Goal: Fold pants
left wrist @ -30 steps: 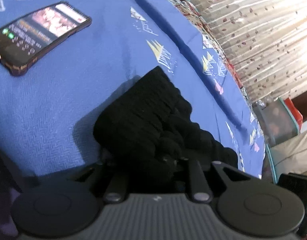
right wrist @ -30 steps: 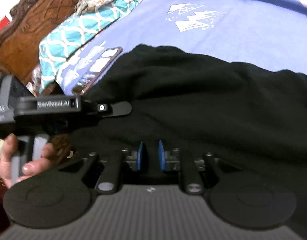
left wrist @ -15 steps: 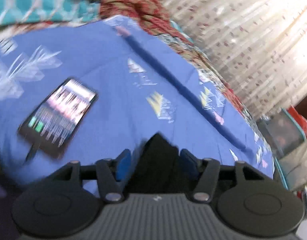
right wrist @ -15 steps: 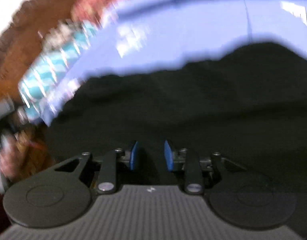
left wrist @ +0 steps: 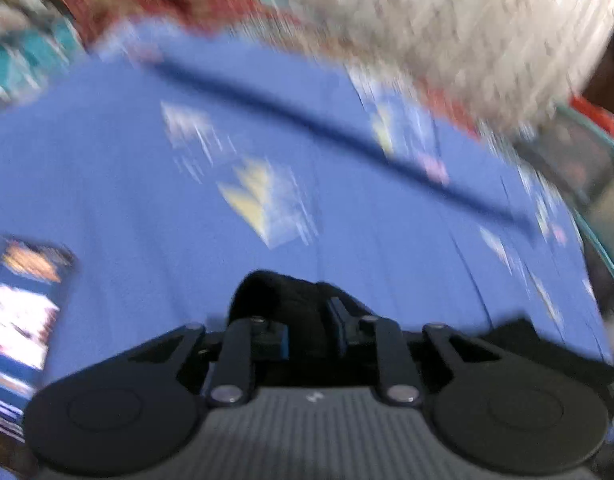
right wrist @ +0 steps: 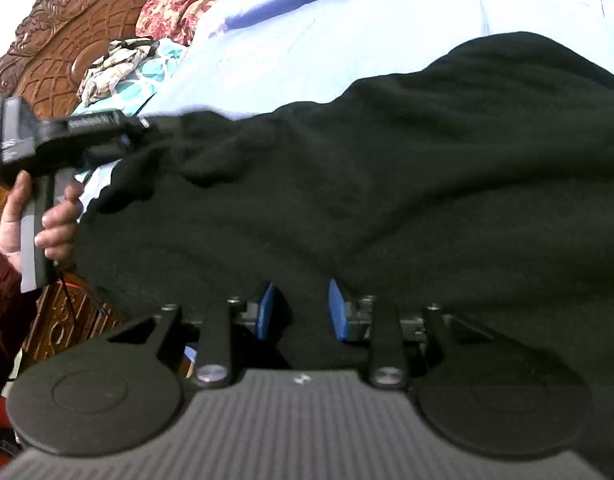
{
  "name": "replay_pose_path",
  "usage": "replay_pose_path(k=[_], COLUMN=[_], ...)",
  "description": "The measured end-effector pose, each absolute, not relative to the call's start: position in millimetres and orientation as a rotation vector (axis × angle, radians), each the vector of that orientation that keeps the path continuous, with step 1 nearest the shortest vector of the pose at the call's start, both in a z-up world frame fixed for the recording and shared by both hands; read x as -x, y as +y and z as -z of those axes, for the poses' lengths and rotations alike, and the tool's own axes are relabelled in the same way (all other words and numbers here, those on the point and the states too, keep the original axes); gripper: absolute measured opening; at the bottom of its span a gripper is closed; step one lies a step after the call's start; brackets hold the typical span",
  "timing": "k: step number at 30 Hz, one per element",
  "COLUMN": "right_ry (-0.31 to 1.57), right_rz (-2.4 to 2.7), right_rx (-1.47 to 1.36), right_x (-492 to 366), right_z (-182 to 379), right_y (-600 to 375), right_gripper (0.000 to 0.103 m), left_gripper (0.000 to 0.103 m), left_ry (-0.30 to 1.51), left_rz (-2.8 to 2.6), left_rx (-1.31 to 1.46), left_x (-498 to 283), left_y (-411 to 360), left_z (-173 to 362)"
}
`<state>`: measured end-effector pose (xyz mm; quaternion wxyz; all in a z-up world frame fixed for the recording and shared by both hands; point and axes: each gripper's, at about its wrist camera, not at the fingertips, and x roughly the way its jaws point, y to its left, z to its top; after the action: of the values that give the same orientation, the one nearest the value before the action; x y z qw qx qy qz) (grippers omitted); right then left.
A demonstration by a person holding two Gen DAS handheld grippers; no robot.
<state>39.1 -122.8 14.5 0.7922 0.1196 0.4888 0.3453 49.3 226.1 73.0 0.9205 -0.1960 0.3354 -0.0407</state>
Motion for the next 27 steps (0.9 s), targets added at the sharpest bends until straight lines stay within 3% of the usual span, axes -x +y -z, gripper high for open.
replay_pose_path(k=[4, 7, 8, 9, 19, 27], right_ry=[1.042, 1.042, 1.04, 1.037, 0.893, 0.849], right_rz=[-0.743, -0.751, -0.753, -0.76, -0.709, -0.433], right_rx=[-0.262, -0.272, -0.279, -0.29, -0.394, -0.49], right_x=[-38.3, -38.6, -37.5, -37.4, -36.0, -26.9], right_z=[-12.0, -12.2, -12.6, -13.2, -38.8, -27.1], right_y=[-125.9, -129.4, -131.9, -134.8, -192.2, -302.4], right_gripper=[0.033, 0.033, 0.034, 0.034, 0.037, 0.037], left_gripper=[0.02, 0.037, 0.047, 0.049, 0.049, 0.049], left_ry=[0.729, 0.759, 0.759, 0.751, 0.559, 0.768], left_rz=[-0.049, -0.111, -0.128, -0.151, -0.074, 0.146], left_rx=[0.42, 0.368, 0.372, 0.377, 0.464, 0.375], left_x=[-54.9, -51.6, -49.0, -44.3, 6.3, -4.4], left_y=[235.1, 228.2, 226.5, 226.2, 207.6, 101.9], left_z=[-48.2, -34.3, -41.0, -48.9, -123.5, -81.1])
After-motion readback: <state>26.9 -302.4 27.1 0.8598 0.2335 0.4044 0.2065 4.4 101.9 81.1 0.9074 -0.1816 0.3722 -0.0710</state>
